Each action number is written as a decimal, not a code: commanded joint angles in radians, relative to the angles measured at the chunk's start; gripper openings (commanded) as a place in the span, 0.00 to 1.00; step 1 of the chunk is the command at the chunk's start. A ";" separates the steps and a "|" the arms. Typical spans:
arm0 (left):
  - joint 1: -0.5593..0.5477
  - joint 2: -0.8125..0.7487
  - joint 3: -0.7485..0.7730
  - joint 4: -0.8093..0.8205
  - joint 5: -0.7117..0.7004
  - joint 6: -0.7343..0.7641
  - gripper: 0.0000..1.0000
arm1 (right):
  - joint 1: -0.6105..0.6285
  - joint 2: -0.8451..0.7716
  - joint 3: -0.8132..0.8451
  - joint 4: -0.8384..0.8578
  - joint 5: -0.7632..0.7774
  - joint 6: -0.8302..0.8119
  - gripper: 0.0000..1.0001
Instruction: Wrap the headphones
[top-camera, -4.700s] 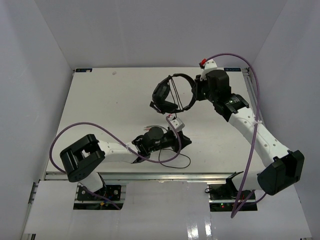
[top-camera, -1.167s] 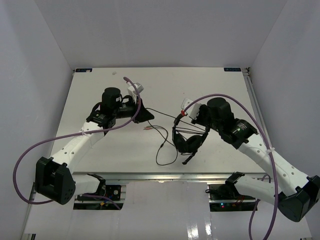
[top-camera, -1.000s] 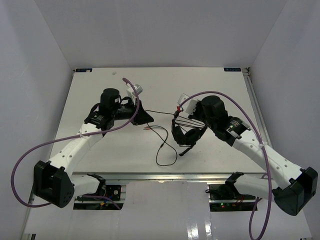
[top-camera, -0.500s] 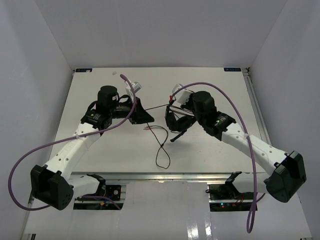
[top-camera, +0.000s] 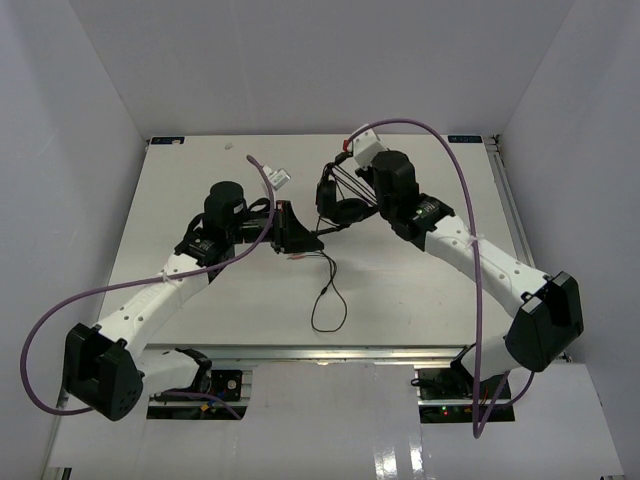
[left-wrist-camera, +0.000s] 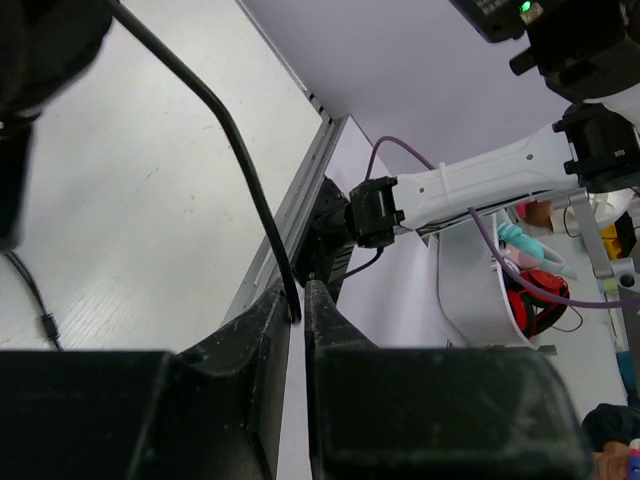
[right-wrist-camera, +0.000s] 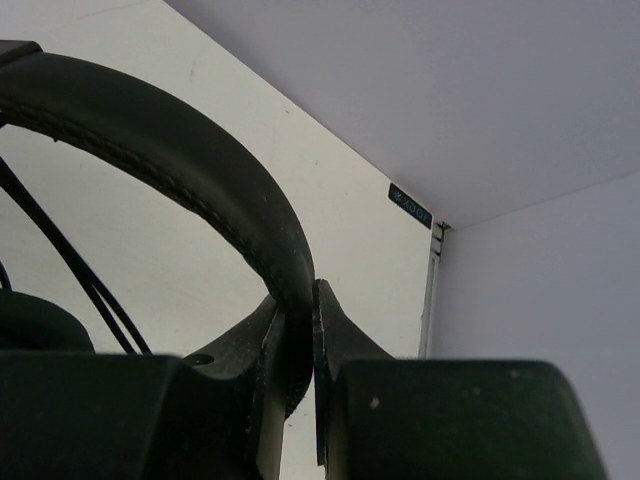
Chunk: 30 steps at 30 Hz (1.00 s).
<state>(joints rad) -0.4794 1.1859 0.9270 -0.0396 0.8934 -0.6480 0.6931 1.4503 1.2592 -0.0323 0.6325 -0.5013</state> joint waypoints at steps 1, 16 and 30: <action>-0.110 0.015 0.012 0.246 -0.155 -0.113 0.27 | -0.011 0.041 0.147 -0.070 0.057 0.293 0.08; -0.431 0.186 -0.099 0.457 -0.539 0.153 0.34 | -0.161 -0.048 0.262 -0.277 -0.315 0.585 0.08; -0.508 -0.042 -0.621 0.809 -0.810 0.427 0.85 | -0.226 -0.125 0.321 -0.363 -0.481 0.662 0.08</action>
<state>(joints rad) -0.9849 1.1013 0.4220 0.5400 0.1771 -0.3296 0.4928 1.3746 1.5287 -0.4136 0.2259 0.0866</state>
